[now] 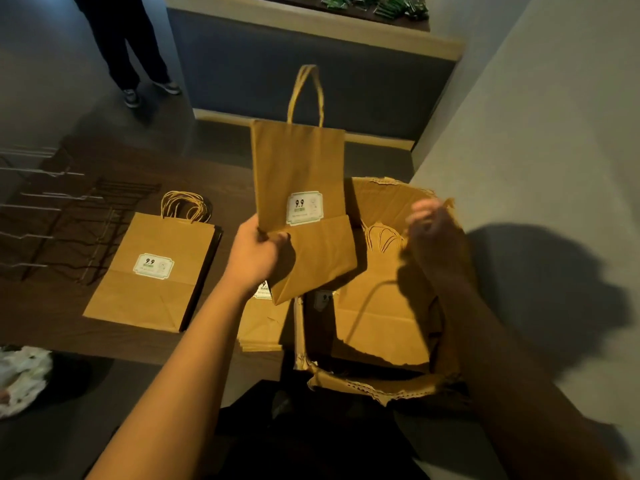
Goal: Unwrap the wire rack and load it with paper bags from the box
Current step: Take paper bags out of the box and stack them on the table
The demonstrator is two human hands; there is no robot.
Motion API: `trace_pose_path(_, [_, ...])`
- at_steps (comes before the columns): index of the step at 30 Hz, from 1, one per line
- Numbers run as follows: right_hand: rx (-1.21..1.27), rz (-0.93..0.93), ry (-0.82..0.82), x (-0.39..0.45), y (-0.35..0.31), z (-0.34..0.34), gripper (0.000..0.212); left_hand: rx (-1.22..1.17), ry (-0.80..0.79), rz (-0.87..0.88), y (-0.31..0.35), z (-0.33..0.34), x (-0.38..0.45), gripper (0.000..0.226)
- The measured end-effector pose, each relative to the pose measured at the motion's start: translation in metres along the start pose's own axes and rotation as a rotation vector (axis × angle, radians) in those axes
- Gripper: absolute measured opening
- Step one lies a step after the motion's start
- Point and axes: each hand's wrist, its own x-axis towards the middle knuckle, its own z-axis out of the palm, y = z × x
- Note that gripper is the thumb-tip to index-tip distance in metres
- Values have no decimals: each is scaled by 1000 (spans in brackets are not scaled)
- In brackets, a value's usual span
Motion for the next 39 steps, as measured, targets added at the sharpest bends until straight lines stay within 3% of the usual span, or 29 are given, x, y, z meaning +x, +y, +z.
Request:
trace_pose_path(2, [-191,397,-379,-10,64,15,51,-48,21,-33,-3,-9,3,36])
trace_pose_path(4, [-421,631,-595,-25,113,27,88,-59,27,-67,-9,-15,7,35])
trace_pose_path(7, [-670,650,-637,-47,130,45,113,-59,33,-93,-17,-21,9,32])
trace_pose_path(12, [-551,719,-601,-68,122,69,125,-100,37,-132,-21,-19,5,33])
trace_pose_path(20, [-440,718,-338,-81,115,72,119,-105,2,-129,-22,-21,-5,36])
trace_pose_path(23, [-234,727,-211,-73,107,66,90,-115,2,-128,-22,-23,-6,37])
trace_pose_path(26, [61,720,-329,-68,82,51,51,-116,-9,-125,-21,-25,-5,38])
trace_pose_path(28, [171,673,-374,-61,54,34,53,-112,-19,-117,-19,-25,-5,41])
trace_pose_path(31, [216,489,-292,-44,-4,1,57,-117,-42,-88,-15,-24,-7,45])
trace_pose_path(34, [212,211,-189,-36,-66,-25,37,-118,-101,-78,-16,-21,-10,45])
trace_pose_path(36, [248,49,-202,-41,-101,-28,28,-113,-138,-73,-17,-15,-13,44])
trace_pose_path(39, [174,-127,-342,-61,-132,4,40,-127,-171,-97,-22,-8,-17,40])
